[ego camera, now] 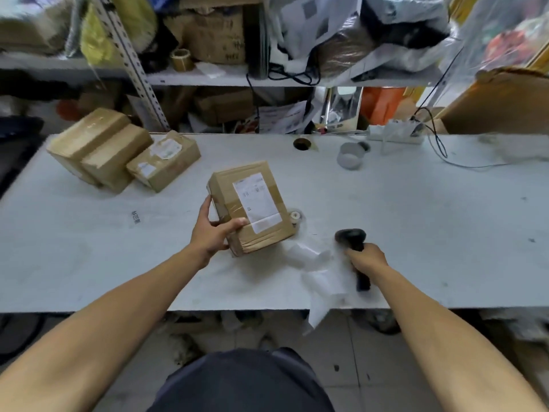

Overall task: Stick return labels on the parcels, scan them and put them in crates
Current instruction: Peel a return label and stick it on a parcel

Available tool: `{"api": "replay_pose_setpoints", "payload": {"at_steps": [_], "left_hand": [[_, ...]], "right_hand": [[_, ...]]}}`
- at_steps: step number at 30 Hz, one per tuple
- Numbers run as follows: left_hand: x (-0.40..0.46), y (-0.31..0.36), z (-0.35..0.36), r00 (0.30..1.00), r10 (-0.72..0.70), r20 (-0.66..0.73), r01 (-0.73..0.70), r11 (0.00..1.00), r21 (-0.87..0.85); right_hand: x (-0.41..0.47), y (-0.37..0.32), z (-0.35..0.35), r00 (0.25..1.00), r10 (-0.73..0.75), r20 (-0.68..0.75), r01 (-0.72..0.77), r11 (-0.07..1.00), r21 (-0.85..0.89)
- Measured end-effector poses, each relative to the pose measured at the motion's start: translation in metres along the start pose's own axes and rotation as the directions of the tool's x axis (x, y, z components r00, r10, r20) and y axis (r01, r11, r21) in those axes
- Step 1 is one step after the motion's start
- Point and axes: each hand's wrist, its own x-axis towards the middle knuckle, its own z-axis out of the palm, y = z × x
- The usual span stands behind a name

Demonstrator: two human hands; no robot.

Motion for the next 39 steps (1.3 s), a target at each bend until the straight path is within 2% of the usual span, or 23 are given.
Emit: {"api": "replay_pose_setpoints", "payload": {"at_steps": [3,6,9,12,15,25,39], "left_hand": [[-0.001,0.004,-0.014,0.999,-0.003,-0.035,0.002,1.0,-0.003],[0.0,0.005,-0.029,0.997,-0.012,-0.079,0.011,1.0,-0.013],[0.0,0.004,-0.042,0.993,-0.033,-0.115,0.03,0.999,-0.027],[-0.001,0.004,-0.052,0.99,-0.039,-0.133,0.035,0.999,-0.036],[-0.003,0.003,-0.061,0.988,-0.055,-0.141,0.047,0.997,-0.053],[-0.002,-0.004,-0.084,0.985,-0.105,-0.136,0.1,0.994,-0.043],[0.005,-0.006,-0.088,0.983,-0.136,-0.121,0.13,0.99,-0.053]], "right_hand": [[0.0,-0.036,0.004,0.999,-0.008,0.046,0.0,0.986,0.166],[-0.016,-0.096,0.005,0.972,-0.193,0.137,0.137,0.932,0.337],[-0.045,-0.155,0.003,0.852,-0.421,0.31,0.295,0.877,0.379],[-0.077,-0.194,0.004,0.755,-0.514,0.408,0.417,0.856,0.307],[-0.098,-0.216,0.01,0.725,-0.542,0.425,0.484,0.84,0.245],[-0.124,-0.242,0.017,0.712,-0.53,0.462,0.544,0.831,0.115],[-0.151,-0.263,-0.013,0.695,-0.569,0.439,0.576,0.806,0.134]]}}
